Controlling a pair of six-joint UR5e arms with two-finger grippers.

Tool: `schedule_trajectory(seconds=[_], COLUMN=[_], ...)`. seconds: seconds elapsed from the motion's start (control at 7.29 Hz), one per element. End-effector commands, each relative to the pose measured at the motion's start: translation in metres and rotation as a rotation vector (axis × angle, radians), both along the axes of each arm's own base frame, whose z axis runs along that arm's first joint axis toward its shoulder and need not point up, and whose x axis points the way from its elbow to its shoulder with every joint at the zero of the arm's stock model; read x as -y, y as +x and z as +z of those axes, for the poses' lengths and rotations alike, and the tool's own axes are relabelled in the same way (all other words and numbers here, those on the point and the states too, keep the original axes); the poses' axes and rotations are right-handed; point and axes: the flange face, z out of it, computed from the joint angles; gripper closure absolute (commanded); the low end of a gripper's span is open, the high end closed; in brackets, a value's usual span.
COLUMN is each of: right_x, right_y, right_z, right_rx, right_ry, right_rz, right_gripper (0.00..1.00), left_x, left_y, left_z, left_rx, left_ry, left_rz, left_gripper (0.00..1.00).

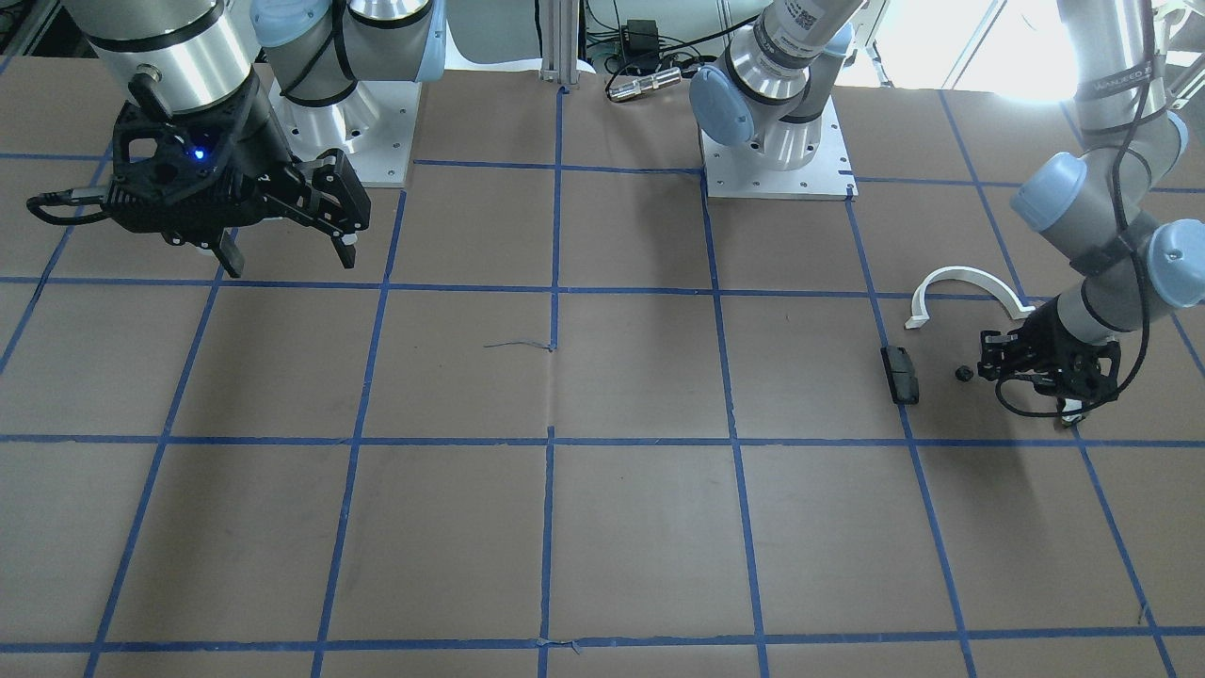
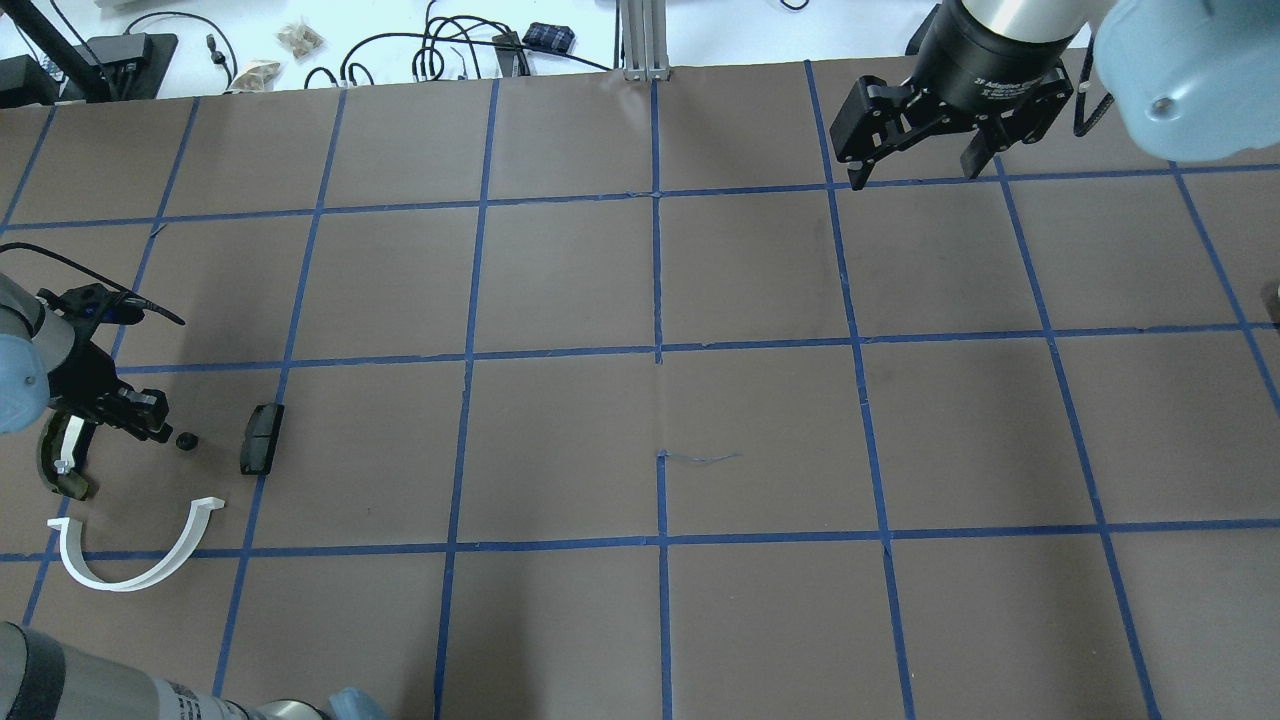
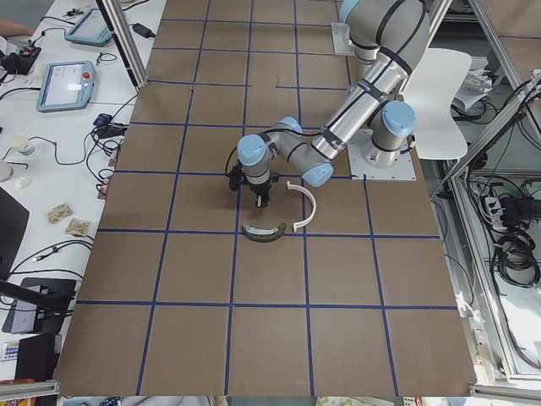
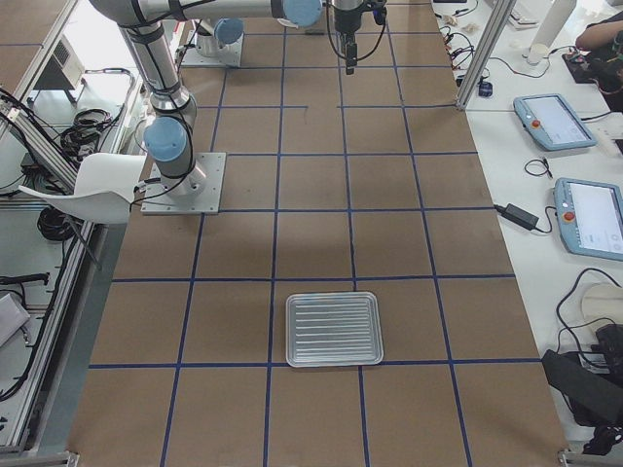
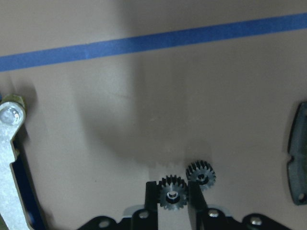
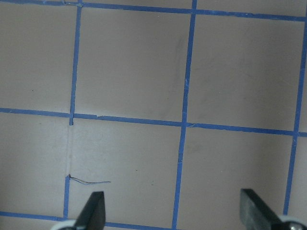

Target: Place bearing gear from tray to pile

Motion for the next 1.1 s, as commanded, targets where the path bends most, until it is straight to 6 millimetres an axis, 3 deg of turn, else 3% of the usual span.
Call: schedule_trajectory(seconds=[0.0,0.14,0.27,0.55,0.82,0.96], right_x=[0.000,0.000,0.000,0.001,0.004,0.004], right_y=[0.000,0.000,0.000,0.000,-0.003,-0.004], right_z=[0.000,0.000,0.000,0.003,0.016,0.020], right_rx=[0.001,-0.001,0.001,0.000,-0.001,-0.002], right_ry=[0.000,0.000,0.002,-0.007,-0.039,-0.047], right_rz=[0.000,0.000,0.000,-0.003,-0.016,-0.019], right_gripper=[0.00,0.00,0.00,0.00,0.00,0.00], left_x=[0.000,0.002,0.004,0.015,0.028,0.021], left_y=[-0.002,-0.001,-0.002,-0.019,-0.096,-0.130], left_z=[-0.001,0.001,0.014,0.055,0.100,0.126], left_rx=[-0.001,-0.015,-0.003,0.028,0.059,0.049], left_ry=[-0.002,-0.022,-0.045,-0.105,-0.137,-0.102], left_rz=[-0.004,0.000,-0.002,-0.026,-0.094,-0.060], left_gripper=[0.55,0.25,0.16,0.12,0.12,0.12])
